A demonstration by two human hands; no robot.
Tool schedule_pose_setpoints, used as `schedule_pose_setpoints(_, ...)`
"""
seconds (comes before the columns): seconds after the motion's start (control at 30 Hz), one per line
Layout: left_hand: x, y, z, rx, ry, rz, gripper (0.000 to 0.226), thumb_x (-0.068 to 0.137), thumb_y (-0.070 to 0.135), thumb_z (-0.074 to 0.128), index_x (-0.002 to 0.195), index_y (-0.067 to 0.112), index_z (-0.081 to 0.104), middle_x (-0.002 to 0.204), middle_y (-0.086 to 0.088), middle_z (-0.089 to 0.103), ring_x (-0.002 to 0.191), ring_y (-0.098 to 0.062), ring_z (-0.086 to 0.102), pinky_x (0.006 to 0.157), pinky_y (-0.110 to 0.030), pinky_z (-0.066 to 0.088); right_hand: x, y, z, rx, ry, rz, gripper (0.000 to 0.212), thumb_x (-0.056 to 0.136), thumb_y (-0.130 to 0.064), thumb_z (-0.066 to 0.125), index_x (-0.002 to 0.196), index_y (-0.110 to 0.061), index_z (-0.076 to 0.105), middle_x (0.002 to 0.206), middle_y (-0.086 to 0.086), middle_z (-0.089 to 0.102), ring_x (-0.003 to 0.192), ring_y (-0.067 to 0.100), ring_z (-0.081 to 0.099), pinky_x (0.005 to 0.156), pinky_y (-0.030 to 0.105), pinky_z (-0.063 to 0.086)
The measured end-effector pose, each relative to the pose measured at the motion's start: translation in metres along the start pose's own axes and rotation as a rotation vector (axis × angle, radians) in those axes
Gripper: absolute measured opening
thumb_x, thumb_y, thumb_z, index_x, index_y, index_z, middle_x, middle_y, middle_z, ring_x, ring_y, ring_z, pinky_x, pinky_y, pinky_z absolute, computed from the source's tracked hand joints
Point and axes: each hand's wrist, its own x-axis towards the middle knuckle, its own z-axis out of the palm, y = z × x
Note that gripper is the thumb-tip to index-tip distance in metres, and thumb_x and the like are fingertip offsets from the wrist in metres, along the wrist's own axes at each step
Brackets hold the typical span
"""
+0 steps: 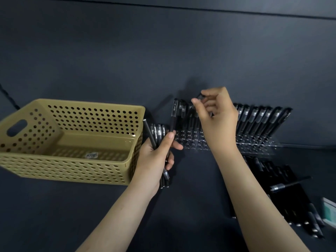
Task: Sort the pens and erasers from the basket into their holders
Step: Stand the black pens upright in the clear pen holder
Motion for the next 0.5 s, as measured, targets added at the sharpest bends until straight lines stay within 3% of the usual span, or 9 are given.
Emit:
schedule_pose_setpoints(0.13,0.000,0.001,0.000,-0.007,0.047,0.027,0.015,0.093,0.025,0.058,0.088,0.011,0.056,0.068,0.000,0.067,0.041,-0.011,0.039,0.040,-0.023,0.029,-0.003,0.000,0.003,-0.014,-0.021,-0.058,0.013,0.088,-0.011,0.070,0.096,-0.009,0.060,0.087,-0.001,0.060,0.074,0.019,0.061,0.069,0.025,0.052)
schedule_pose_setpoints(0.27,-0.001,0.004,0.000,-0.024,0.049,0.026,0.011,0.093,0.024,0.059,0.089,0.014,0.057,0.066,0.001,0.065,0.042,-0.011,0.038,0.041,-0.023,0.028,-0.003,0.007,0.005,-0.130,-0.107,-0.152,0.012,0.089,-0.010,0.068,0.098,-0.002,0.066,0.093,0.003,0.063,0.075,0.006,0.057,0.072,0.008,0.046)
schedule_pose_setpoints(0.33,-0.002,0.004,0.001,-0.031,0.041,0.022,0.012,0.093,0.025,0.059,0.090,0.013,0.057,0.066,0.000,0.065,0.042,-0.011,0.038,0.041,-0.023,0.027,-0.004,0.012,0.007,-0.168,-0.194,-0.172,0.018,0.093,-0.017,0.063,0.103,-0.004,0.071,0.094,0.005,0.064,0.078,0.006,0.057,0.075,0.012,0.046)
schedule_pose_setpoints(0.43,-0.002,0.003,0.002,-0.042,0.027,0.015,0.016,0.092,0.026,0.060,0.093,0.010,0.058,0.067,-0.001,0.066,0.042,-0.011,0.039,0.040,-0.022,0.028,-0.003,0.010,0.005,-0.170,-0.275,-0.078,0.037,0.098,-0.034,0.049,0.090,-0.008,0.073,0.087,0.004,0.059,0.081,0.016,0.058,0.080,0.027,0.048)
schedule_pose_setpoints(0.5,-0.002,0.002,0.001,-0.054,0.016,0.005,0.023,0.091,0.026,0.060,0.099,0.004,0.060,0.067,-0.002,0.066,0.041,-0.011,0.039,0.039,-0.021,0.028,-0.002,0.002,0.002,-0.091,-0.306,0.027,0.037,0.098,-0.037,0.047,0.099,-0.011,0.074,0.089,0.002,0.059,0.084,0.009,0.056,0.081,0.017,0.044)
